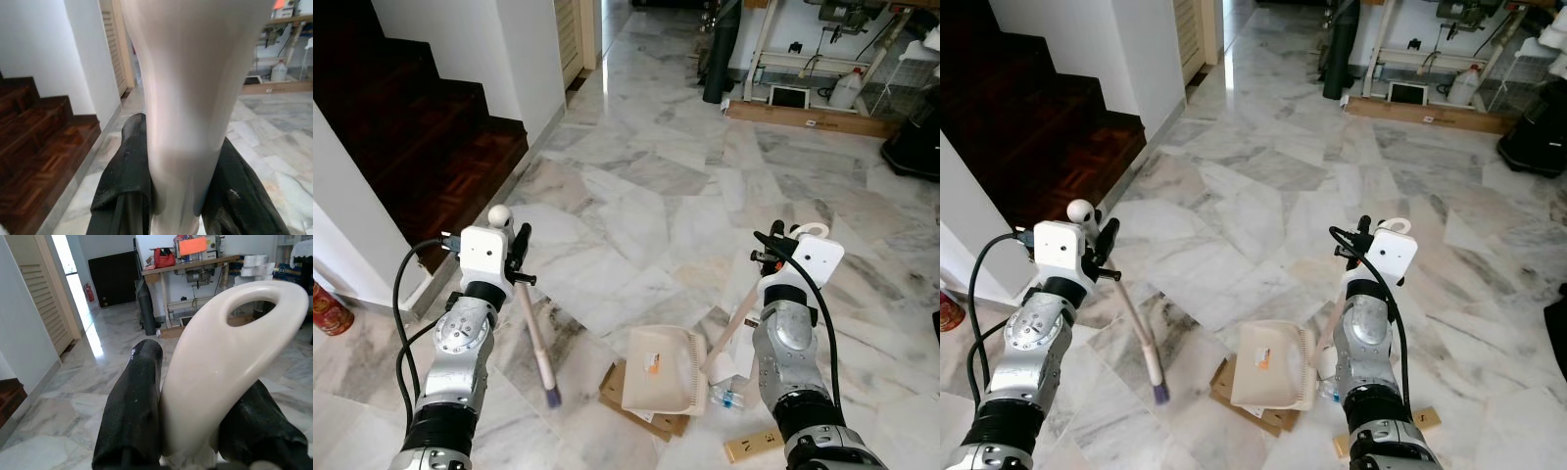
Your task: Sweep floor
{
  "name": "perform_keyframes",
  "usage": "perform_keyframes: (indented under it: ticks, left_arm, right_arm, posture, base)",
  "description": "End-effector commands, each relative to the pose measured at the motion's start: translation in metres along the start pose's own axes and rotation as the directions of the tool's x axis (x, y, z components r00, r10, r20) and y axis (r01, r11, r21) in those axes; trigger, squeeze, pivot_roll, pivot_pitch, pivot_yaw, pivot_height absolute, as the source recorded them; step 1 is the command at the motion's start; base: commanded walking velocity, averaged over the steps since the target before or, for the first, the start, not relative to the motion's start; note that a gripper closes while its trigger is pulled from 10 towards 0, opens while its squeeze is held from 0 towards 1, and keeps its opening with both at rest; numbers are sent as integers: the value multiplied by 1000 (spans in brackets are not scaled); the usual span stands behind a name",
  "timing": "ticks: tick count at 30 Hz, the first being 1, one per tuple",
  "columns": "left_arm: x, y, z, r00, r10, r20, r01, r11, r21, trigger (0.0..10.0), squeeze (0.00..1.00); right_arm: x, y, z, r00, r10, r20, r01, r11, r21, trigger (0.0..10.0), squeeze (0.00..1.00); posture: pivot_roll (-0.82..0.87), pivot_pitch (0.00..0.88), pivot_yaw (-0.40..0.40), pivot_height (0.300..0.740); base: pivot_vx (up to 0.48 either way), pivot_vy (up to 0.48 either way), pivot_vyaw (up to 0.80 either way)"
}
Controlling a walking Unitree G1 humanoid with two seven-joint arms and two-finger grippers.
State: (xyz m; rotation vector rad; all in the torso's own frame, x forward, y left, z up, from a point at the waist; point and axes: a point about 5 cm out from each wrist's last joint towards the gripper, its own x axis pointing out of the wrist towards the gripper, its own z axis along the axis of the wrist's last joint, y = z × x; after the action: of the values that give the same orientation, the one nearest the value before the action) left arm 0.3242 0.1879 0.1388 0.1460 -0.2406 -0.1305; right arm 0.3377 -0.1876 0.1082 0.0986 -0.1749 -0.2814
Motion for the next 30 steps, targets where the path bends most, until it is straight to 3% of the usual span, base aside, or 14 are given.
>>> perform_keyframes:
  ticks: [1, 7, 30]
  left_arm:
    - [6, 2, 12, 998, 1, 65, -3, 1000, 29, 10000, 0]
    - [3, 4, 6, 998, 9, 54, -11, 999, 34, 10000, 0]
    - [-3, 3, 1, 999, 25, 41, -27, 998, 52, 10000, 0]
  right_arm:
    - [3, 6, 10, 998, 28, 57, -29, 1000, 4, 10000, 0]
    - [-2, 10, 4, 997, 63, 41, -62, 998, -23, 10000, 0]
    - [0, 21, 4, 994, 105, 32, -105, 994, -4, 10000, 0]
  posture:
    - [78, 0, -35, 740]
    - [82, 0, -31, 740]
    - [127, 0, -42, 740]
  base:
    - [0, 0, 0]
    - [0, 0, 0]
    - [0, 0, 794]
